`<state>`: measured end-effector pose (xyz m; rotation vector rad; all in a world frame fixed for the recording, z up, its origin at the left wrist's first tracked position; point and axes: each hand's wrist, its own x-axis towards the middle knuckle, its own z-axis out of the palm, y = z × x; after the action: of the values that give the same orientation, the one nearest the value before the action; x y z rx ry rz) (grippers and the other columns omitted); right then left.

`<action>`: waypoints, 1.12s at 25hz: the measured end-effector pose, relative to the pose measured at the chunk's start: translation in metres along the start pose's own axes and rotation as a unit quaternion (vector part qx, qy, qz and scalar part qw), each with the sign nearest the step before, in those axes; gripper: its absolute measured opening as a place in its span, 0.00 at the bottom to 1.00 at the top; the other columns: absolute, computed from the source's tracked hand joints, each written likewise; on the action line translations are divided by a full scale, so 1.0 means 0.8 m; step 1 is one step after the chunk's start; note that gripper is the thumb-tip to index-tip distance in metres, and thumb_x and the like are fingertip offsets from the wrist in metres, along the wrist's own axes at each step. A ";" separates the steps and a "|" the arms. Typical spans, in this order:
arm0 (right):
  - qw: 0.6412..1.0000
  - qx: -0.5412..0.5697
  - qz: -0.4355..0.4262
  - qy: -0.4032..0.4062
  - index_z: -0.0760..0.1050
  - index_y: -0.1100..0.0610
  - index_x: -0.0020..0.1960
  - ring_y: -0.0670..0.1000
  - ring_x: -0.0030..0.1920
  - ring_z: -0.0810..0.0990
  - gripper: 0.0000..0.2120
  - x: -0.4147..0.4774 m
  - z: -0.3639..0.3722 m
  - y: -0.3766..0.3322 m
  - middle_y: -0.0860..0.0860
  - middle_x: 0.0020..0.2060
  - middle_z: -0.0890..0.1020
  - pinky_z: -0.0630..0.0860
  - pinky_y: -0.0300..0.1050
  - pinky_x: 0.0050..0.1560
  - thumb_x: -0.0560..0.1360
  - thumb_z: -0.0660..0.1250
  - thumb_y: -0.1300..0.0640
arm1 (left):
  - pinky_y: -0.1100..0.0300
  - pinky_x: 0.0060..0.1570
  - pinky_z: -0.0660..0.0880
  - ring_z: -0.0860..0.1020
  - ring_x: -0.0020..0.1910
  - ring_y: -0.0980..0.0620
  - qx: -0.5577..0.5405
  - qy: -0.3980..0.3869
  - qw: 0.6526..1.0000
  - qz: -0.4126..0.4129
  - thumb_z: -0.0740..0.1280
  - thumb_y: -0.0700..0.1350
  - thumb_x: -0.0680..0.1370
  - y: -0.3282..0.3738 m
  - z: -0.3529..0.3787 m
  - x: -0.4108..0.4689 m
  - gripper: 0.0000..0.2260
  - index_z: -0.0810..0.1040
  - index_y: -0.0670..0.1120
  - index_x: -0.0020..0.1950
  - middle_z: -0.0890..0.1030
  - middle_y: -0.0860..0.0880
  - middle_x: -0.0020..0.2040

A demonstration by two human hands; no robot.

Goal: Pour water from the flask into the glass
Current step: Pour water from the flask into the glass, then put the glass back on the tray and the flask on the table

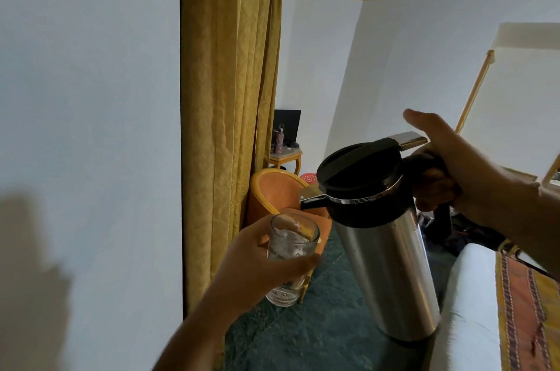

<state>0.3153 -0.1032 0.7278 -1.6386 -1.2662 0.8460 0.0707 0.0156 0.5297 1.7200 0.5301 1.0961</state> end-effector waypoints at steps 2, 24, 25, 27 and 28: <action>0.995 0.096 -0.011 0.021 0.60 0.53 0.21 0.50 0.18 0.58 0.38 -0.004 -0.003 0.023 0.48 0.17 0.60 0.55 0.46 0.29 0.72 0.61 0.23 | 0.62 0.51 0.87 0.90 0.55 0.57 0.001 -0.001 1.000 0.007 0.85 0.56 0.67 0.003 0.000 0.002 0.20 0.87 0.55 0.57 0.92 0.54 0.56; 0.850 0.419 0.139 0.287 0.71 0.52 0.25 0.46 0.19 0.62 0.19 -0.014 0.182 0.524 0.47 0.19 0.67 0.61 0.35 0.22 0.73 0.58 0.48 | 0.66 0.53 0.86 0.85 0.56 0.60 0.224 0.010 0.960 -0.170 0.80 0.72 0.68 -0.299 0.005 -0.106 0.30 0.77 0.67 0.66 0.82 0.74 0.56; 0.852 0.409 0.155 0.287 0.72 0.51 0.24 0.45 0.19 0.64 0.19 -0.013 0.198 0.564 0.47 0.19 0.69 0.62 0.34 0.21 0.72 0.59 0.48 | 0.61 0.53 0.87 0.85 0.55 0.57 0.244 0.003 0.951 -0.191 0.81 0.68 0.68 -0.337 0.003 -0.126 0.30 0.77 0.62 0.66 0.82 0.71 0.57; 0.870 0.359 0.191 0.278 0.76 0.51 0.24 0.44 0.20 0.69 0.17 -0.016 0.229 0.641 0.45 0.21 0.73 0.67 0.32 0.22 0.68 0.62 0.46 | 0.58 0.54 0.86 0.85 0.54 0.53 0.271 -0.005 0.931 -0.246 0.83 0.63 0.67 -0.416 0.001 -0.172 0.31 0.77 0.58 0.67 0.84 0.63 0.58; 0.883 0.327 0.198 0.274 0.78 0.51 0.25 0.43 0.22 0.73 0.15 -0.020 0.242 0.672 0.46 0.23 0.75 0.70 0.32 0.23 0.67 0.65 0.46 | 0.55 0.55 0.86 0.85 0.55 0.50 0.282 -0.010 0.919 -0.274 0.85 0.61 0.68 -0.448 -0.001 -0.194 0.32 0.78 0.56 0.67 0.86 0.57 0.60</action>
<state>0.3389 -0.1274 0.1574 -1.4247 -0.1977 0.8379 0.0419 0.0473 0.1416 1.8784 1.3222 0.5392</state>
